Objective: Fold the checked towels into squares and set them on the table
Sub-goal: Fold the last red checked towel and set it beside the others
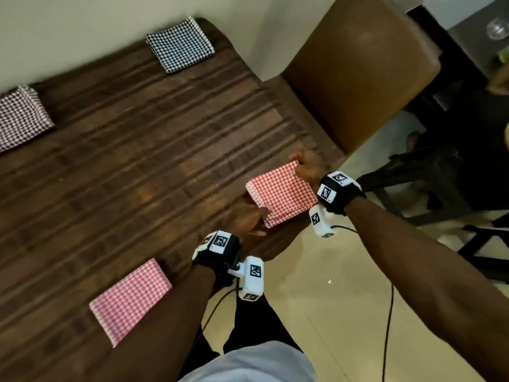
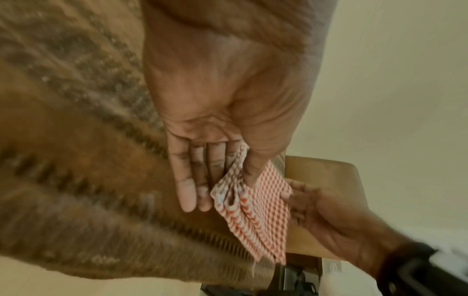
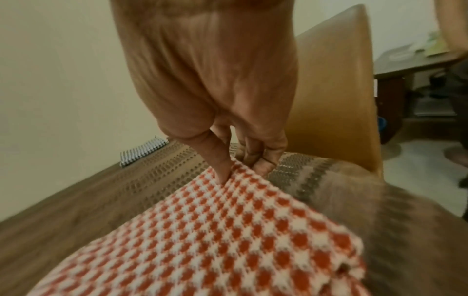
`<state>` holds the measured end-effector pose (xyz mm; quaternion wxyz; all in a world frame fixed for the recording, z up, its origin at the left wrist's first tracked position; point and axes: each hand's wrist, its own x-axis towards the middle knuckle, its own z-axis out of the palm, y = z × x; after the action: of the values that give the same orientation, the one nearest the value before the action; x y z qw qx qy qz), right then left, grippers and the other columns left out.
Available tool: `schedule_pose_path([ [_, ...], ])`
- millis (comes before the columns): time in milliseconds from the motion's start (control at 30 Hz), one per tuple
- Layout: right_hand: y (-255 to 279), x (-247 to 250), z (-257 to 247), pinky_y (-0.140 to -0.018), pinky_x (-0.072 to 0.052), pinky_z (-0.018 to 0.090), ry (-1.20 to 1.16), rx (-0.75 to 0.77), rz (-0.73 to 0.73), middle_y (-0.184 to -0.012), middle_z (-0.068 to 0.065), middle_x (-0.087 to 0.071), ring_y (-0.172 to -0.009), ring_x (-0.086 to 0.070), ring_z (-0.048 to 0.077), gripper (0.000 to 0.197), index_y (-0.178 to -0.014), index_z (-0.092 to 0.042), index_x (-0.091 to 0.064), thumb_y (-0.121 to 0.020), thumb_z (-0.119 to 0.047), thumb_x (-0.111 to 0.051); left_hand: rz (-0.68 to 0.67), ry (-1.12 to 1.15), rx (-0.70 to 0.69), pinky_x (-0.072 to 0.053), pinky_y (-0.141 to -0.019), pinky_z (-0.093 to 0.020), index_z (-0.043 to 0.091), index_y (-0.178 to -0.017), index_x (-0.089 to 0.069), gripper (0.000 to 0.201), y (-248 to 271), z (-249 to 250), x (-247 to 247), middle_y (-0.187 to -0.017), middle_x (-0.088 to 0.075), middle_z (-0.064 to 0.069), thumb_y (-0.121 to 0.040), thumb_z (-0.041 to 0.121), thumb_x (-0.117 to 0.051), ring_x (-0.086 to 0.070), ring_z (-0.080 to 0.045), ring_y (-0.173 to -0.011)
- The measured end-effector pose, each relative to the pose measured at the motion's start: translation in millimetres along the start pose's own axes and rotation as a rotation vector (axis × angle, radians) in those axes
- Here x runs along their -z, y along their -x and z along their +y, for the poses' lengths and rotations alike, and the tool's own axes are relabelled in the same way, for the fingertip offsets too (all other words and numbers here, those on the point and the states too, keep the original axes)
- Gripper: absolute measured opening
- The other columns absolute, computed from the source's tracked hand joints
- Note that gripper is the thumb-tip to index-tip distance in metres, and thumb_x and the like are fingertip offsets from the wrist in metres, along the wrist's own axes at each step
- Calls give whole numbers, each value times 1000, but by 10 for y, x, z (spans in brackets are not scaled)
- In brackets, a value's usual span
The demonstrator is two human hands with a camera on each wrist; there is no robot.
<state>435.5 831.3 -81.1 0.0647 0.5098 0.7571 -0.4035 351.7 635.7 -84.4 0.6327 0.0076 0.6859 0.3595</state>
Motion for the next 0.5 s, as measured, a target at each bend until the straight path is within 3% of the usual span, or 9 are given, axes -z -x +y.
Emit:
schedule_pose_path([
  [100,-134,24,-39,-89,-43,30,212,46,45,-116,16,-63,-109,-57,31,32,-112,-5,-62,-81,1,-57,4,41,56,-57,-56,-26,-1,-109,-59,31,-144,-10,-209,-106,-63,-18,-92,24,-63,-61,-19,-76],
  [200,-176,-26,-38,-89,-41,30,254,70,56,-115,16,-60,-112,-53,31,29,-109,-6,-60,-81,-2,-60,-1,21,119,-53,-45,-22,0,-103,-55,30,-251,4,-298,-91,-61,-14,-91,25,-66,-58,-16,-67],
  [267,-162,-59,-6,-87,-45,32,240,40,65,-113,16,-60,-107,-56,31,24,-106,-11,-61,-82,-6,-62,-1,-28,173,-50,-40,-18,2,-84,-52,32,-304,2,-291,-78,-56,-10,-89,29,-67,-56,-14,-61],
  [333,-106,-62,33,-81,-46,32,235,19,91,-107,15,-64,-99,-61,31,17,-100,-11,-62,-84,-15,-64,-16,-91,205,-49,-43,-17,7,-71,-49,36,-349,0,-242,-72,-54,-6,-88,35,-66,-55,-11,-55],
  [433,-1,-50,172,-74,-39,27,199,-21,133,-99,11,-65,-87,-58,23,20,-95,-6,-66,-87,-24,-65,-57,-150,241,-46,-50,-16,11,-70,-48,38,-353,-11,-204,-72,-53,-1,-91,40,-60,-50,-9,-61],
  [500,83,-51,247,-72,-36,24,149,-61,167,-100,10,-66,-80,-51,18,21,-95,-5,-67,-88,-25,-64,-21,-172,193,-46,-53,-18,11,-69,-52,39,-379,-59,-188,-70,-57,-1,-88,43,-63,-52,-10,-59],
])
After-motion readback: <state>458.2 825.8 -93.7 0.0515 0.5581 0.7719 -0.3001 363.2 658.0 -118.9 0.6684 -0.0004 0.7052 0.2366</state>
